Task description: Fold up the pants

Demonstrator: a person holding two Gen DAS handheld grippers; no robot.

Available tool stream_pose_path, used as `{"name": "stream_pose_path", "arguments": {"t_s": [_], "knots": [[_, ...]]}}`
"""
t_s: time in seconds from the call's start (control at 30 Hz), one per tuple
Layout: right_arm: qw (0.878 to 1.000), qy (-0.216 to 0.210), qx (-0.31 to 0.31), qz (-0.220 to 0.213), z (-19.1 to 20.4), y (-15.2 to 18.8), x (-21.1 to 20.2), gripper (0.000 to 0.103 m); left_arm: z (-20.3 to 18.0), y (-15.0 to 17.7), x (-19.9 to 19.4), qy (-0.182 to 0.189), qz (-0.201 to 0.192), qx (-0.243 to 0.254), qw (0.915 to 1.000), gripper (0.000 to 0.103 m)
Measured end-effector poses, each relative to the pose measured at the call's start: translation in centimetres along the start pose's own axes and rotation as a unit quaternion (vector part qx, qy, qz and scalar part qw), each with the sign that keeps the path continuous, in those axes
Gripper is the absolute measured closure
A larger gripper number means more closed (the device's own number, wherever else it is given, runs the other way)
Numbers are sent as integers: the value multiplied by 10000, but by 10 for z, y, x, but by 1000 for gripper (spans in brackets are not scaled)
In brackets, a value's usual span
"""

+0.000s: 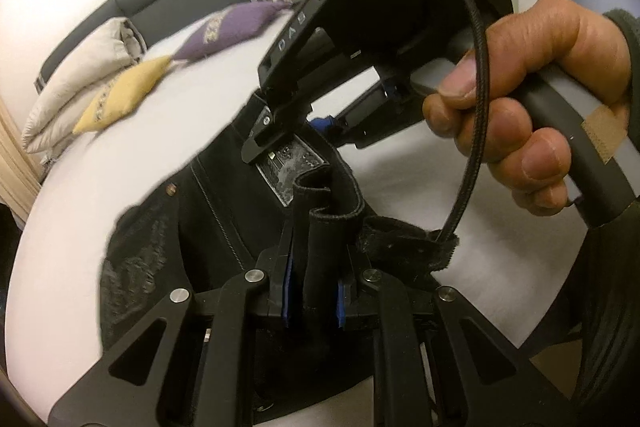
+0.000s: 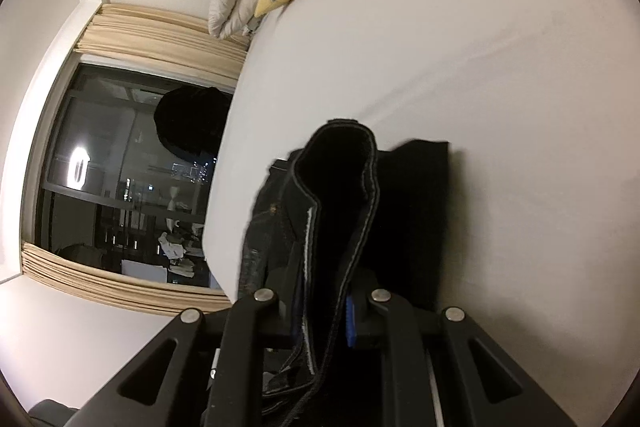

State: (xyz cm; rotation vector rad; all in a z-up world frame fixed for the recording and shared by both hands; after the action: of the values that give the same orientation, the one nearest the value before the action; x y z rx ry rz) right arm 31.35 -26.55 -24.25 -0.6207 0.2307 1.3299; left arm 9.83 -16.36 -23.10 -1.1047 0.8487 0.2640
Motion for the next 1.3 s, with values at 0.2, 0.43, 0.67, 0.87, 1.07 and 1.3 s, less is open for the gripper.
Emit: {"name": "stream_pose_path", "arguments": {"t_s": [0.2,0.43,0.67,0.87,1.07,1.3], "knots": [[9984,-42,559,-53,-26,4,3,78,-9,4,21,156,162,81,9997,75],[9928,661,486,-876,-6,-6,-62,43,39,-1,-40,651,-228,-616,9957,35],[9931,-1024,-194,-542,65,38,-36,43,152,10,-21,480,-233,-1919,9800,34],[9958,-597,661,-225,1,100,7,103,181,45,40,462,365,-2127,9753,35],[9970,-456,463,-417,14,83,-23,91,194,34,10,512,-43,-2226,9736,34],[9954,-688,-272,-610,75,-9,9,46,228,22,21,60,-247,-2396,9705,34]]}}
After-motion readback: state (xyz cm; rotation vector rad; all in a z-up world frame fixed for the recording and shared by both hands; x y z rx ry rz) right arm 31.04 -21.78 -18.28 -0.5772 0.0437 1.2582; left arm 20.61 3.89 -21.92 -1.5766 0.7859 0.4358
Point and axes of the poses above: each gripper's, at about its wrist camera, not at the fingertips, and x roughly the way its jaws point, z to its left, y to its underside, the point moved 1 cm from there along x, roughly the way its jaws point, and after that the axes turned 7 degrees about -x, right-handed, at the moved point
